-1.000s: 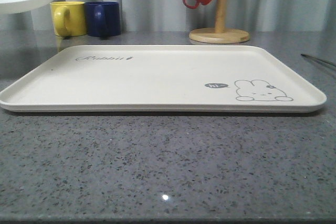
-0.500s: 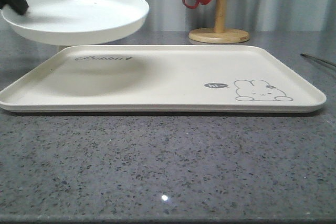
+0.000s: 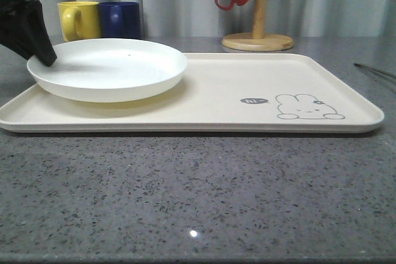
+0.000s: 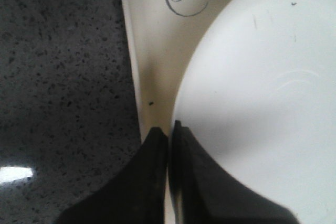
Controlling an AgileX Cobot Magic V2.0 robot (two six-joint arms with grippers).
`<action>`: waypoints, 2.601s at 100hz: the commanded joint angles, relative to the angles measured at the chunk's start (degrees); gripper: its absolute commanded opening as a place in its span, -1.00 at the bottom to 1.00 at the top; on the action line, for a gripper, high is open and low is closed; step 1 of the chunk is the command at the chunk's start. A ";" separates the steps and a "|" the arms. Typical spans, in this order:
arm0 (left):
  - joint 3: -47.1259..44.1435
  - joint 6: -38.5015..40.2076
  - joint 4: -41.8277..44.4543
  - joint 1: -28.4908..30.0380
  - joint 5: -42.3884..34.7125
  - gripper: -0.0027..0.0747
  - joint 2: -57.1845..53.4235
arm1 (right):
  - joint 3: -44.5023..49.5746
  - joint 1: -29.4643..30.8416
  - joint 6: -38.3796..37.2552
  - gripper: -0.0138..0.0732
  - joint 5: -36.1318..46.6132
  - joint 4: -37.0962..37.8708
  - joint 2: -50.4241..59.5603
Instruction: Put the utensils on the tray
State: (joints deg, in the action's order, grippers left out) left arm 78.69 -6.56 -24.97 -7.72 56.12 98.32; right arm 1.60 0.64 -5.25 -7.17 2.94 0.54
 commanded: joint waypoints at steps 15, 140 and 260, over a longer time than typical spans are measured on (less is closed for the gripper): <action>1.77 -0.27 -3.55 -0.50 -1.59 -0.53 -1.28 | -0.01 0.14 0.42 -0.84 4.54 0.06 1.11; -28.22 1.88 17.79 -0.50 -22.76 -0.98 -52.12 | -0.01 0.14 0.42 -0.84 4.89 0.06 1.10; -47.38 1.88 17.42 -0.50 -24.07 -0.98 -83.99 | -33.54 0.14 0.37 -0.71 -32.76 -0.09 -26.34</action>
State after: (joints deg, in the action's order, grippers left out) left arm 29.85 -5.26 -6.87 -7.84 36.85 13.75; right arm -26.27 0.64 -5.25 -37.80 2.85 -19.11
